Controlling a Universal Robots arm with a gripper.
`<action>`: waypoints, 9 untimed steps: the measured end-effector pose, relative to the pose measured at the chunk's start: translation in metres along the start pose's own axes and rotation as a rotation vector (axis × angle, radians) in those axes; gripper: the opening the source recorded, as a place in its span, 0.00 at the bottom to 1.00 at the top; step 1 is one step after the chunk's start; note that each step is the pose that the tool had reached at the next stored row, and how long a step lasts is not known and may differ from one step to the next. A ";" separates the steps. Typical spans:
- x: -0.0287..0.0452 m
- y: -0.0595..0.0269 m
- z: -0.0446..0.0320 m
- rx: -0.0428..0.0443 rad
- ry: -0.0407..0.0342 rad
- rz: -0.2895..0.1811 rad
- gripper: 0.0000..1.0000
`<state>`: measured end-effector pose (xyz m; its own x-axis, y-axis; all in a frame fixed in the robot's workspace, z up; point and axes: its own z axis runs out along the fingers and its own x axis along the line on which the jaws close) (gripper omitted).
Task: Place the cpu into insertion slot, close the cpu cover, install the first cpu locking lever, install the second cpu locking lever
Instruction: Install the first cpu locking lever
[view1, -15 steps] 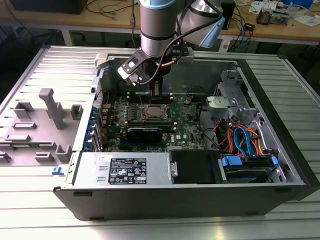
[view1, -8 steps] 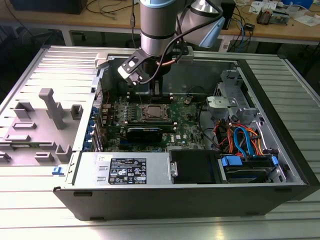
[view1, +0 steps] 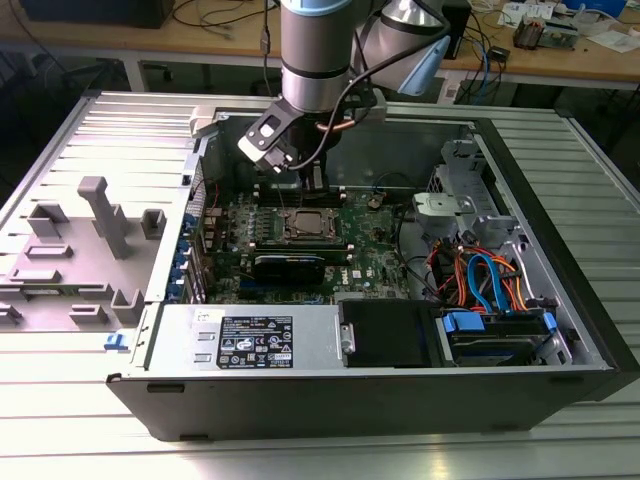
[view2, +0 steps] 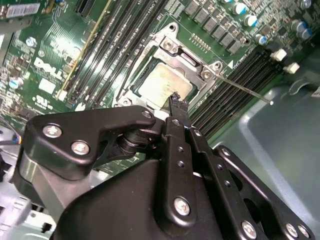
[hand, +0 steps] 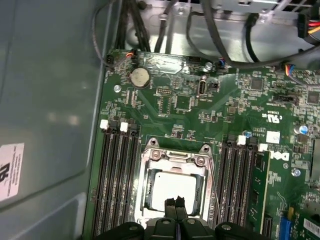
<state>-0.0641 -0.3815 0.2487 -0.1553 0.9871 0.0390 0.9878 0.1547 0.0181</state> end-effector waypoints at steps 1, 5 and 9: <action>0.0000 0.0000 0.0000 0.0001 0.0001 -0.003 0.11; 0.0000 0.0000 0.0000 0.0002 0.0001 -0.003 0.11; 0.0000 0.0000 0.0000 0.0006 0.0004 -0.014 0.11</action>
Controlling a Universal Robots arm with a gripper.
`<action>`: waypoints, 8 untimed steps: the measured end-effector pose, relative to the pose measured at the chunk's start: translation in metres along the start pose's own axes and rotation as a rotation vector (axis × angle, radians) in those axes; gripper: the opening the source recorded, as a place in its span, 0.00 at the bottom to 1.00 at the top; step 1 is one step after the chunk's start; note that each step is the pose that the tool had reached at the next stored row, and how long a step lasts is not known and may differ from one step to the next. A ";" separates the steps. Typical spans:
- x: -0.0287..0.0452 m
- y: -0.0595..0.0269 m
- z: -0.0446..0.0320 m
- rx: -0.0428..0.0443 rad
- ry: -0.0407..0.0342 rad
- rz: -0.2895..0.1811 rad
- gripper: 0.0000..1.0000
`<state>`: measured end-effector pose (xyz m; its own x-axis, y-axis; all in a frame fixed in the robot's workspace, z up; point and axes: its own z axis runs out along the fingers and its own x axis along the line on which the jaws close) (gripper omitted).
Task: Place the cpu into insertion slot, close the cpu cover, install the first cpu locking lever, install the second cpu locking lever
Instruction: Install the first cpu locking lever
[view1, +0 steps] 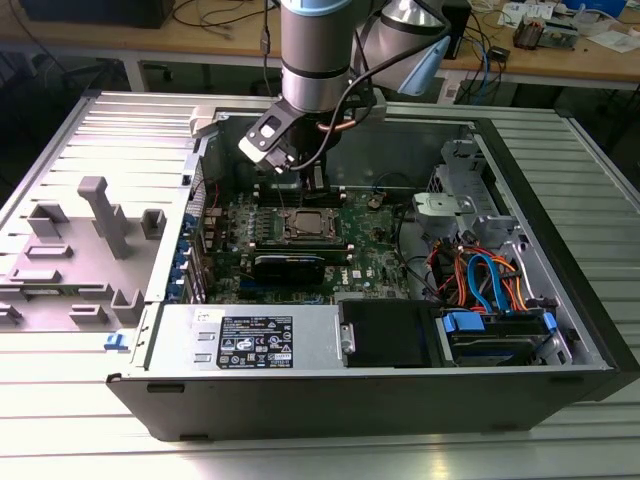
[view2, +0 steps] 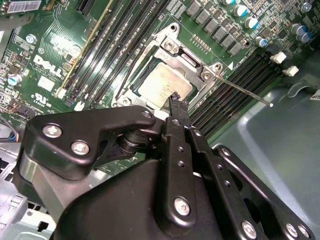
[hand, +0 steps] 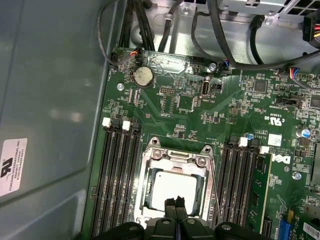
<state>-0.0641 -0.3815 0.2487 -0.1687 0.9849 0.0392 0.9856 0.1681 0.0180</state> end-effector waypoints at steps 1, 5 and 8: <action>0.0000 0.0000 0.0000 0.0003 0.0001 -0.008 0.11; -0.0001 -0.0001 -0.0008 0.0023 0.0020 -0.060 0.11; 0.0003 0.0001 -0.0067 0.0022 0.0023 -0.061 0.11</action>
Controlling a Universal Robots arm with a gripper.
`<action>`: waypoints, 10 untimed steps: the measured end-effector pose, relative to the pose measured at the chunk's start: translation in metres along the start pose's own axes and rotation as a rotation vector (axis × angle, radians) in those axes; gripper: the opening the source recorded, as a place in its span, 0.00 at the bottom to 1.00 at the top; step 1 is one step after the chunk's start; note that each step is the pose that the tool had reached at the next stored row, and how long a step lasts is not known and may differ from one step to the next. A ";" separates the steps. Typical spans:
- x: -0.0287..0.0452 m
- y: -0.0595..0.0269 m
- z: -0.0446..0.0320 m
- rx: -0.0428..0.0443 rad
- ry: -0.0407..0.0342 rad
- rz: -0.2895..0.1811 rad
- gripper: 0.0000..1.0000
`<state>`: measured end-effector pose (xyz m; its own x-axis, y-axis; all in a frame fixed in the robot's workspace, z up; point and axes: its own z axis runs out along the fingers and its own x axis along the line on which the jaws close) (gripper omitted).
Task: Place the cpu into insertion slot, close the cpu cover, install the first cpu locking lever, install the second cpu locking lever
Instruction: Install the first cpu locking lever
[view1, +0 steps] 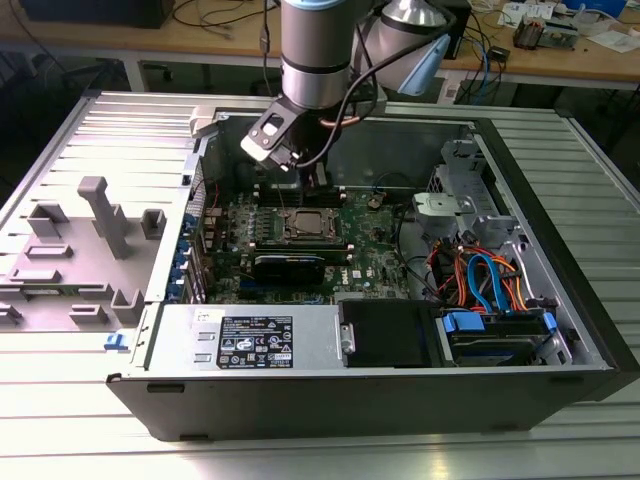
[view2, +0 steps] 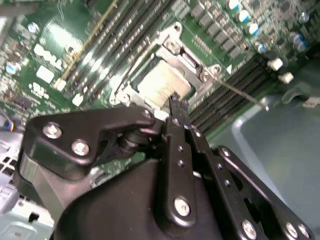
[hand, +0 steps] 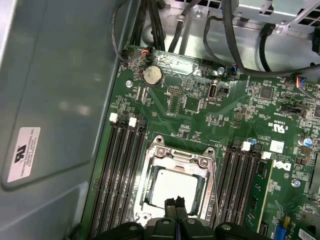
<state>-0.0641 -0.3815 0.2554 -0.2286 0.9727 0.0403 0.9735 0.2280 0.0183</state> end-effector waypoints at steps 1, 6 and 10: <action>0.0001 0.0001 -0.0020 0.0000 0.0000 0.000 0.11; 0.0003 0.0002 -0.0067 -0.0001 0.0004 -0.005 0.11; 0.0003 0.0001 -0.0069 0.0017 0.0008 -0.040 0.11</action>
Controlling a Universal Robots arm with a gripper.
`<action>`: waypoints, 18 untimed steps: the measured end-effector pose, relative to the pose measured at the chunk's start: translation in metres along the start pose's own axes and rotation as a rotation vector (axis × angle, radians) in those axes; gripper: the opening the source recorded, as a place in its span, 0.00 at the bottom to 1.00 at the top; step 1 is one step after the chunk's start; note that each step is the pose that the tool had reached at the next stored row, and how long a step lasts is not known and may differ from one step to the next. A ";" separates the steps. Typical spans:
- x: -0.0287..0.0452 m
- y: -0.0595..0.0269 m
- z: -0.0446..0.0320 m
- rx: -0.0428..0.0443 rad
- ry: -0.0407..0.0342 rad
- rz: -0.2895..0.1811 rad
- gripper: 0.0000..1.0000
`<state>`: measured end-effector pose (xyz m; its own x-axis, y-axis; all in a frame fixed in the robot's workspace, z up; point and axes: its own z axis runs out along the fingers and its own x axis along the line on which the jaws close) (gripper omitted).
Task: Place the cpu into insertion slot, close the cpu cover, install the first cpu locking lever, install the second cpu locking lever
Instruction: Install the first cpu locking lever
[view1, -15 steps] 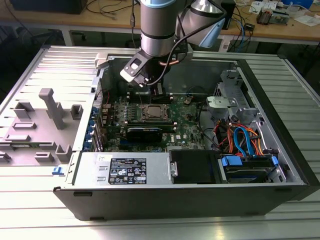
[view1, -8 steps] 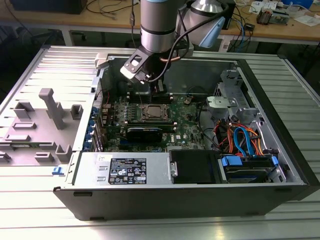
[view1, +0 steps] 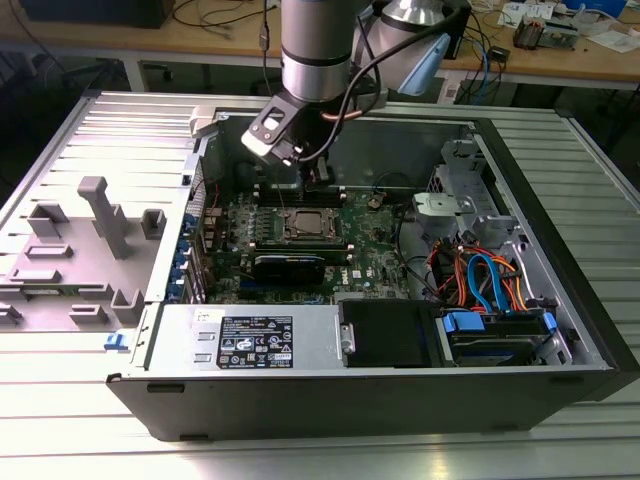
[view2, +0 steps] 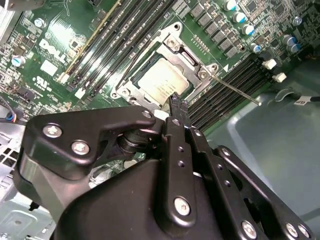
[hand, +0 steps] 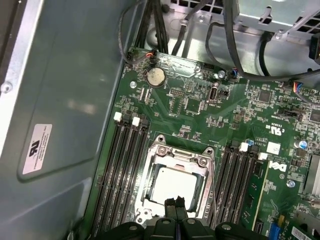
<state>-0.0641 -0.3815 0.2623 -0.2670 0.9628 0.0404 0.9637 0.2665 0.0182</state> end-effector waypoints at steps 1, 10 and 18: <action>0.0000 0.0000 0.0000 0.0004 0.0003 -0.011 0.11; 0.0001 -0.0004 0.0000 0.0050 0.0028 -0.130 0.11; -0.0001 -0.0006 0.0001 0.0059 0.0034 -0.153 0.11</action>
<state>-0.0647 -0.3818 0.2622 -0.4112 0.9106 0.0410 0.9115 0.4108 0.0185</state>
